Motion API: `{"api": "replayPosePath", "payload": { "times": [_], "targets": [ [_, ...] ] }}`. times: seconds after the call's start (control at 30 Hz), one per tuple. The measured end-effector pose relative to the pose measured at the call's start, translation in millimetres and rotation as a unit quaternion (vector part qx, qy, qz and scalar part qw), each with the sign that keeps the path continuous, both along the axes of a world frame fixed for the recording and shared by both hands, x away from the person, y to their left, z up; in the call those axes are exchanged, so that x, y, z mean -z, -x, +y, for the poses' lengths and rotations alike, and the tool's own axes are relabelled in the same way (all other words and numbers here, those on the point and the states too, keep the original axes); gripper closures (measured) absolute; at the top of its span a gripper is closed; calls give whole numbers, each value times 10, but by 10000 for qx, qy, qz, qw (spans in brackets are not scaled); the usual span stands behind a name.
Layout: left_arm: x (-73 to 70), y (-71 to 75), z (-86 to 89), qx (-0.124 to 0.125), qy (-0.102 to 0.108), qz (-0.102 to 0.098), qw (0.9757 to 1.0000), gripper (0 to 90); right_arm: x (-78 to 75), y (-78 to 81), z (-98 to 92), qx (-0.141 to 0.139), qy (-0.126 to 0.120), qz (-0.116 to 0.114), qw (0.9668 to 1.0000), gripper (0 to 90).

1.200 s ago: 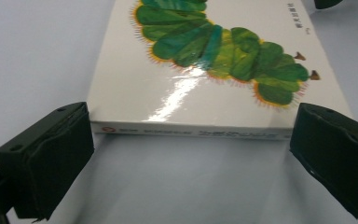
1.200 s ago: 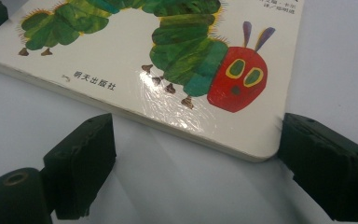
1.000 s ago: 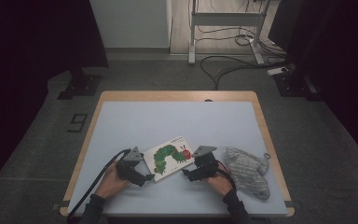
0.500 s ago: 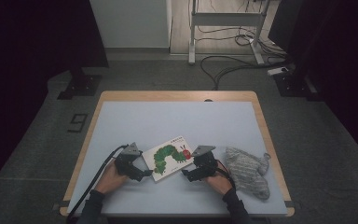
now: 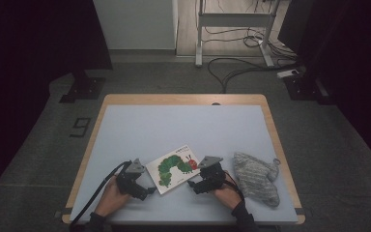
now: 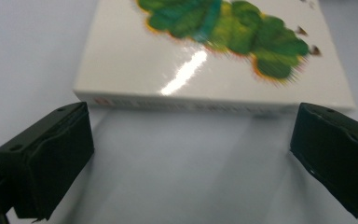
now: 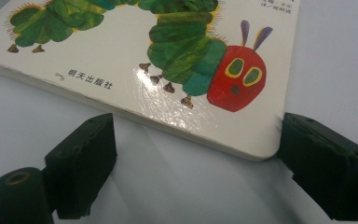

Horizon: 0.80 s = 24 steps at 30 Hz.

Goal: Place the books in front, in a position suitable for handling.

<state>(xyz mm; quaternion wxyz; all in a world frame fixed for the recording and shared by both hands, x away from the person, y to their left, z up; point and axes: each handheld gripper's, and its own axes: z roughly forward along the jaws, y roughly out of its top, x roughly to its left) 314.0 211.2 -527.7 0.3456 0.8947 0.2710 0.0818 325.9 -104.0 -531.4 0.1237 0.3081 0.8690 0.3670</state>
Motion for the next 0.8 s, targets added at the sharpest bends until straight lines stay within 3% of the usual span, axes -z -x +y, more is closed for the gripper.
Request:
{"api": "replayPosePath", "payload": {
  "times": [0.1,0.3,0.8],
  "targets": [
    [4,53,4,-47,-172,-107,9998,0,-23,20,-20,19,-29,80,10000,104],
    [7,82,19,-147,-161,-125,9997,0,-203,122,-114,-48,35,-76,10000,91],
    [10,187,198,-404,-124,-99,9991,0,-573,244,-611,359,289,-325,9984,26]
  ]
}}
